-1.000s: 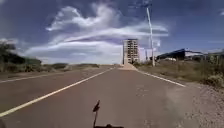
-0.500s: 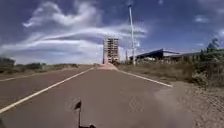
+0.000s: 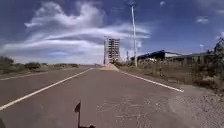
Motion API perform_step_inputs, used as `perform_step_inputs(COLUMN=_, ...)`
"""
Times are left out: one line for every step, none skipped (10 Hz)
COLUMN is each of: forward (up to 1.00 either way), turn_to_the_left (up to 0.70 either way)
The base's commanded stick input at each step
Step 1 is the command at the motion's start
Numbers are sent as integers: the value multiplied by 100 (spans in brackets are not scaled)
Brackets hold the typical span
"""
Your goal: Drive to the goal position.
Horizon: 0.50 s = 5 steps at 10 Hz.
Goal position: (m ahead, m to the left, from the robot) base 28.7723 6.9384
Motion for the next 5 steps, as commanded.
perform_step_inputs(forward=100, turn_to_the_left=0)
perform_step_inputs(forward=22, turn_to_the_left=0)
perform_step_inputs(forward=9, turn_to_the_left=0)
perform_step_inputs(forward=0, turn_to_the_left=0)
perform_step_inputs(forward=0, turn_to_the_left=0)
